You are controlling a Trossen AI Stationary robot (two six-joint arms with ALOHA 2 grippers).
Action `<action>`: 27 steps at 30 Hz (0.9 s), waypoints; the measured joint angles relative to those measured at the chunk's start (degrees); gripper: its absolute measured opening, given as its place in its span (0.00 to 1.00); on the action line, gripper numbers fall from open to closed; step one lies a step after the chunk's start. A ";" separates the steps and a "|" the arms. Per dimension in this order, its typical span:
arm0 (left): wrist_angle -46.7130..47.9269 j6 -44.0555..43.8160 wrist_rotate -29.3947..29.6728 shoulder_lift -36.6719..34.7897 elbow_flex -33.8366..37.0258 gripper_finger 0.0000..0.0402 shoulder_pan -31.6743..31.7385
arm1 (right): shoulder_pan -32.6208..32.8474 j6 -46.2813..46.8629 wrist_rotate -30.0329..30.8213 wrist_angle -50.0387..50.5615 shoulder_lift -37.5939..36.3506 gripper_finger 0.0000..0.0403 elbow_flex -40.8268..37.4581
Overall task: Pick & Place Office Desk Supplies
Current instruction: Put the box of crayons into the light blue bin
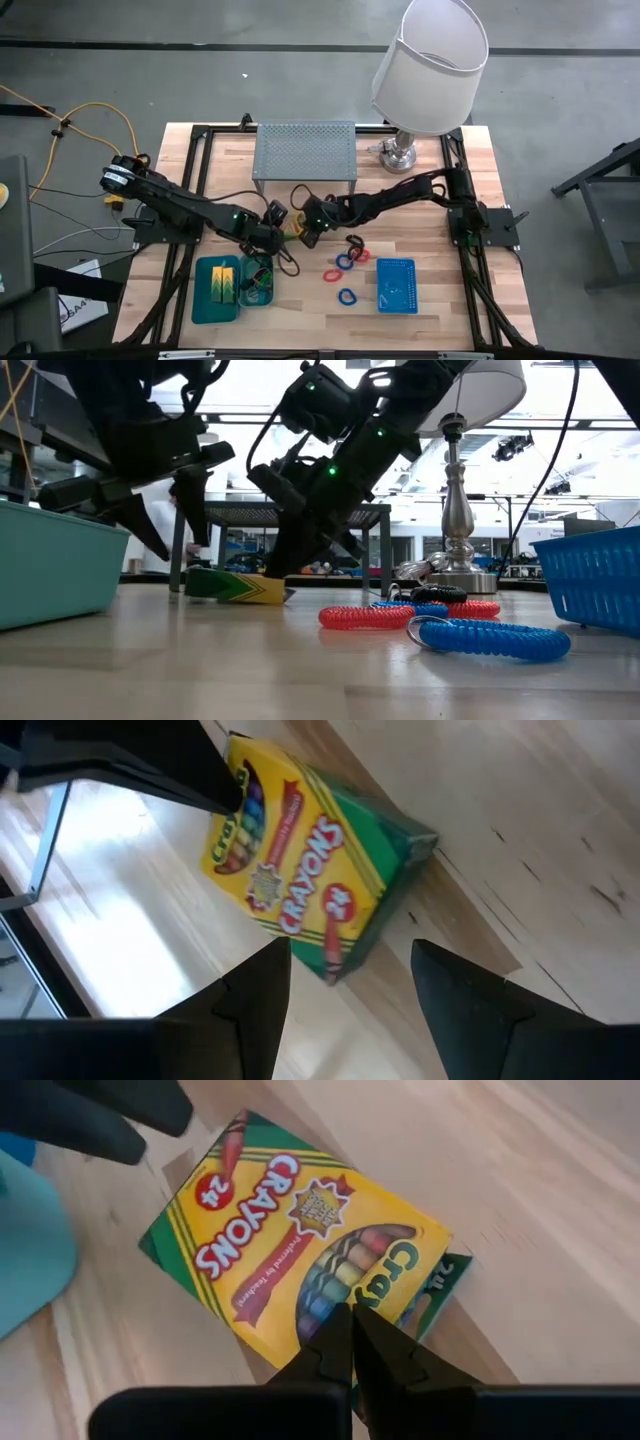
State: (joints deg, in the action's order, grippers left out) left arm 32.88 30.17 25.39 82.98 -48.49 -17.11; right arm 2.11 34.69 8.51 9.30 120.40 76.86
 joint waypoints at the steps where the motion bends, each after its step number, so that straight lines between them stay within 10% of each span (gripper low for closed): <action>1: 0.20 0.00 -0.01 0.00 0.00 0.50 -0.12 | 0.18 0.25 0.72 0.32 -0.02 0.00 0.00; 27: -0.38 4.39 -0.11 0.02 -0.02 0.50 -0.58 | 0.96 7.99 3.53 2.35 -0.02 0.00 -0.09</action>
State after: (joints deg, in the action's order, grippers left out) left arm 32.50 34.57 25.28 83.00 -48.51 -17.69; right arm 3.07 42.68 12.04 11.65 120.38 76.77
